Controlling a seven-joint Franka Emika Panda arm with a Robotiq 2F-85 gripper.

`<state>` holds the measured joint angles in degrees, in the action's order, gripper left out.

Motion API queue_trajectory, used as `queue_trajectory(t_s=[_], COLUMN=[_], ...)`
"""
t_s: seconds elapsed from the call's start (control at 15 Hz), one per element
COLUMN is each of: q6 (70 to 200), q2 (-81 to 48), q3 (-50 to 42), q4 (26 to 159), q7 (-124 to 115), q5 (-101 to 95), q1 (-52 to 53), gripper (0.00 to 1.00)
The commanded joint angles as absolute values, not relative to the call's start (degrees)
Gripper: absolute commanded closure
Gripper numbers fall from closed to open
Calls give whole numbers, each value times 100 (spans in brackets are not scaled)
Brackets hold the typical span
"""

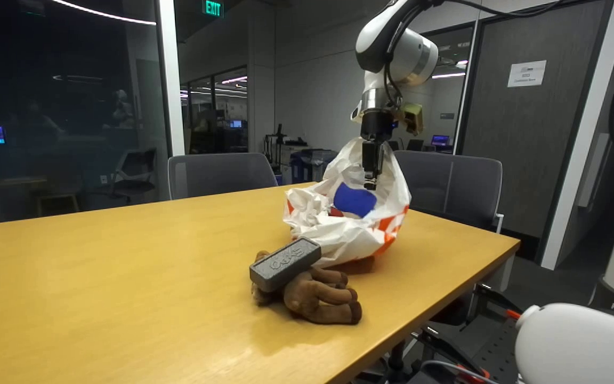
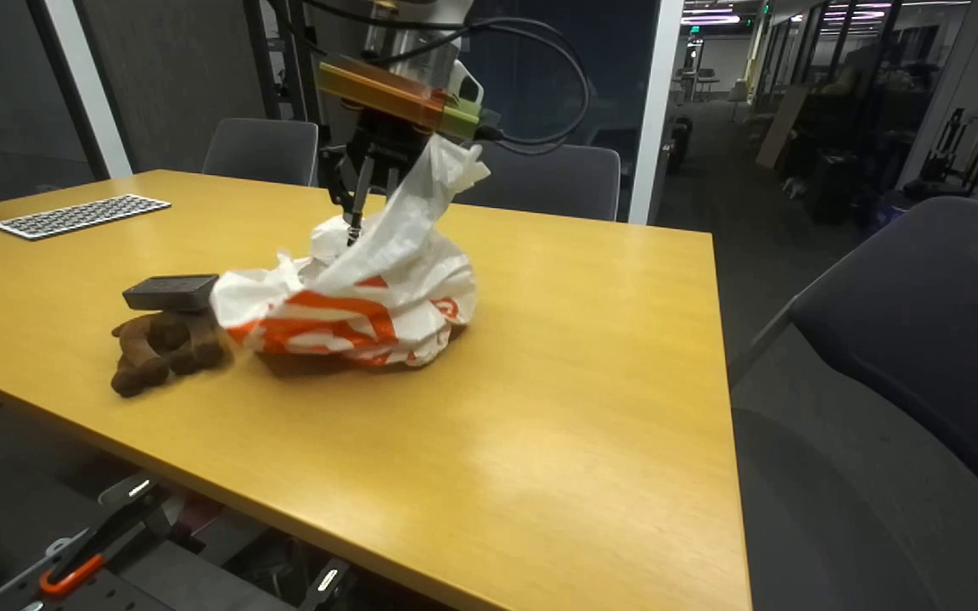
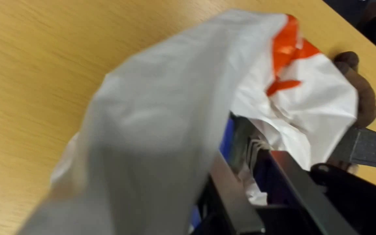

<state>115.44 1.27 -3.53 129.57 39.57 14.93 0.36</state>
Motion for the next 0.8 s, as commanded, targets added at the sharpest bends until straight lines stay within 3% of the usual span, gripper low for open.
queue_trajectory(t_s=[0.0,0.33,0.6,0.73], q6=[10914,11802,13475,13684], q2=[-94,-177,-348,-372], q3=[-420,-280,-89,-62], q4=[12648,12957,13460,13606], q7=[4615,4285,3282,2393], q5=[2152,1849,984,312], q1=[-161,-136,-7,37], gripper=[37,1,0,0])
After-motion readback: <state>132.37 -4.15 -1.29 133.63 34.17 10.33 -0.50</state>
